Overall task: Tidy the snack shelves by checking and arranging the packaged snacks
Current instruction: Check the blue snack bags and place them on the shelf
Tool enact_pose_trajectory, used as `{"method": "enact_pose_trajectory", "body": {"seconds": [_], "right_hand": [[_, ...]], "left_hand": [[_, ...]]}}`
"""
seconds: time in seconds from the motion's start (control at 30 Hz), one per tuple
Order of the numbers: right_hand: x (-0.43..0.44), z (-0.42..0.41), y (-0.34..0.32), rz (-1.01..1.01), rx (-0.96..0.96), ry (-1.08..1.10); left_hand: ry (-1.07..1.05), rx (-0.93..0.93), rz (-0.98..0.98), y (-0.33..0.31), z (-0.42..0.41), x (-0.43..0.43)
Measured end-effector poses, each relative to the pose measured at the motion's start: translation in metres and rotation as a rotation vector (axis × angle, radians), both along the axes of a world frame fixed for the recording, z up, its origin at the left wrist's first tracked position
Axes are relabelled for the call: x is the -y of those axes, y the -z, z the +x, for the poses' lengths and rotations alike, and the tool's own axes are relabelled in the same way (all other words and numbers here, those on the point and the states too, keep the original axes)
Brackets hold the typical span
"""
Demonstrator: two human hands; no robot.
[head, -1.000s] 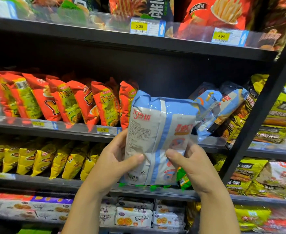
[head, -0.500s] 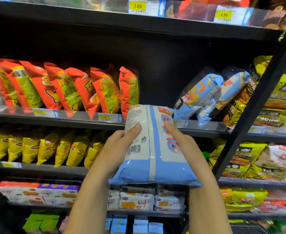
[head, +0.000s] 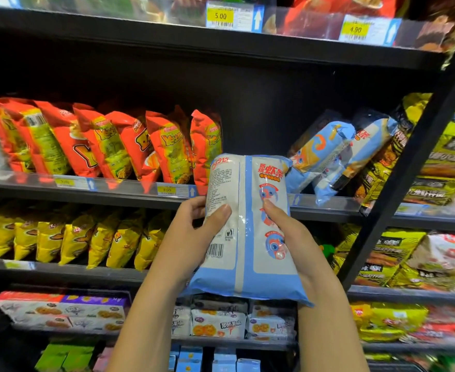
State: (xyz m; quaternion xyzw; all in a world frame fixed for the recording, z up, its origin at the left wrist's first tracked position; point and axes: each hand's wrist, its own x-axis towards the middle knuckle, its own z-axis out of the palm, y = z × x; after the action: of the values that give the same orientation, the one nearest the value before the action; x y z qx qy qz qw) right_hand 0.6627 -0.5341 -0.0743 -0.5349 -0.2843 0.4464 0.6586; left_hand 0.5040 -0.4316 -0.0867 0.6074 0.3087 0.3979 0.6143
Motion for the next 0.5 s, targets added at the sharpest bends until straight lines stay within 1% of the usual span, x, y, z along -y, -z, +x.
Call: {"method": "enact_pose_trajectory", "body": {"seconds": [0.03,0.07,0.13,0.17,0.2,0.23,0.3,0.4,0.5], "right_hand": [[0.0,-0.001,0.001,0.011,0.005,0.014],[-0.001,-0.001,0.003,0.026,0.005,0.031],[-0.004,-0.002,0.008,0.078,0.012,0.08],[-0.006,-0.003,0.01,0.102,0.027,0.11],[-0.008,-0.004,0.01,0.129,0.052,0.135],[-0.011,-0.007,0.008,0.159,0.083,0.156],[-0.016,-0.013,0.005,0.203,0.193,0.189],[-0.02,-0.018,0.005,0.202,0.365,0.171],[-0.019,-0.017,0.007,0.189,0.431,0.092]], "left_hand": [[-0.046,-0.029,0.055,0.001,0.001,-0.001],[-0.104,-0.091,0.157,0.002,0.0,-0.002],[-0.256,-0.276,0.463,0.003,-0.002,-0.004],[-0.29,-0.301,0.56,0.003,-0.002,-0.004],[-0.266,-0.26,0.576,0.003,-0.001,-0.004],[-0.193,-0.202,0.535,0.002,0.002,-0.001],[-0.066,-0.152,0.47,0.002,0.01,0.009],[-0.041,-0.176,0.43,0.006,0.018,0.017],[0.022,-0.127,0.352,0.004,0.016,0.015]]}}
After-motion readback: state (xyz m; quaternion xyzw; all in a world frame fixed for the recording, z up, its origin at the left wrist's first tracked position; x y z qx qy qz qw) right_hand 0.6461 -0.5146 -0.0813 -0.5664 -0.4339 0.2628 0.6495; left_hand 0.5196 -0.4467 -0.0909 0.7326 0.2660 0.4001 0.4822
